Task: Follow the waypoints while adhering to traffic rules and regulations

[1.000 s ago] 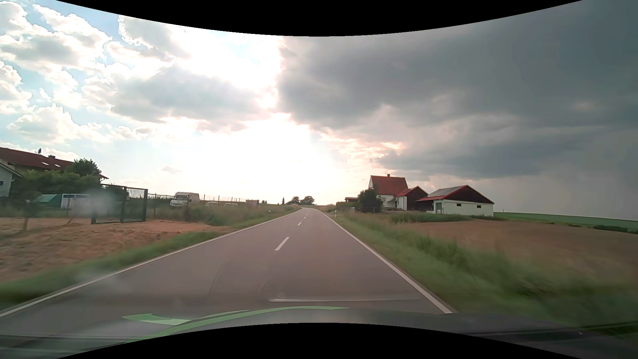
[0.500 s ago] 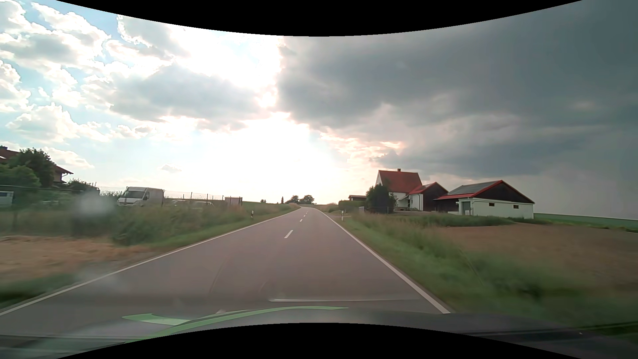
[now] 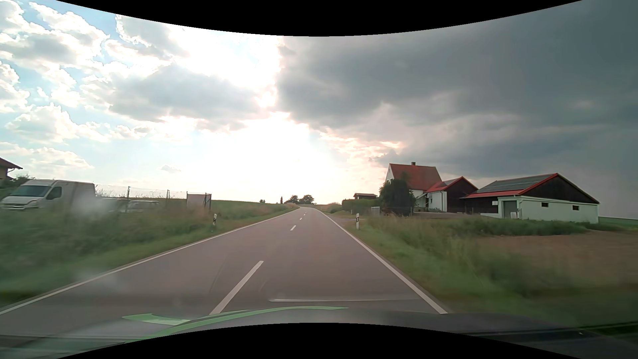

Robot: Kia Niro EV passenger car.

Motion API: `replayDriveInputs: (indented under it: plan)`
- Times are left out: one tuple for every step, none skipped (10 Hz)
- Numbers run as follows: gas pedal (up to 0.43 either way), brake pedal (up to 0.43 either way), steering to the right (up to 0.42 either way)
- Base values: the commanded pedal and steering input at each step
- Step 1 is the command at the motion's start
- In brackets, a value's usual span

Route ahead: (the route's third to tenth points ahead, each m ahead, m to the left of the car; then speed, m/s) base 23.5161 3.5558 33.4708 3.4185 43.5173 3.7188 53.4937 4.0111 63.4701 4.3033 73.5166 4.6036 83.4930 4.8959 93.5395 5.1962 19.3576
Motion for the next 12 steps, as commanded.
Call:
replayDriveInputs:
  plan:
    - [0.197,0.0,0.001]
    - [0.197,0.0,0.001]
    - [0.197,0.0,0.001]
    - [0.197,0.0,0.001]
    - [0.197,0.0,0.001]
    - [0.197,0.0,0.001]
    - [0.197,0.0,0.001]
    - [0.197,0.0,0.001]
    - [0.197,0.0,0.0]
    - [0.197,0.0,0.0]
    - [0.197,0.0,-0.001]
    - [0.197,0.0,-0.001]
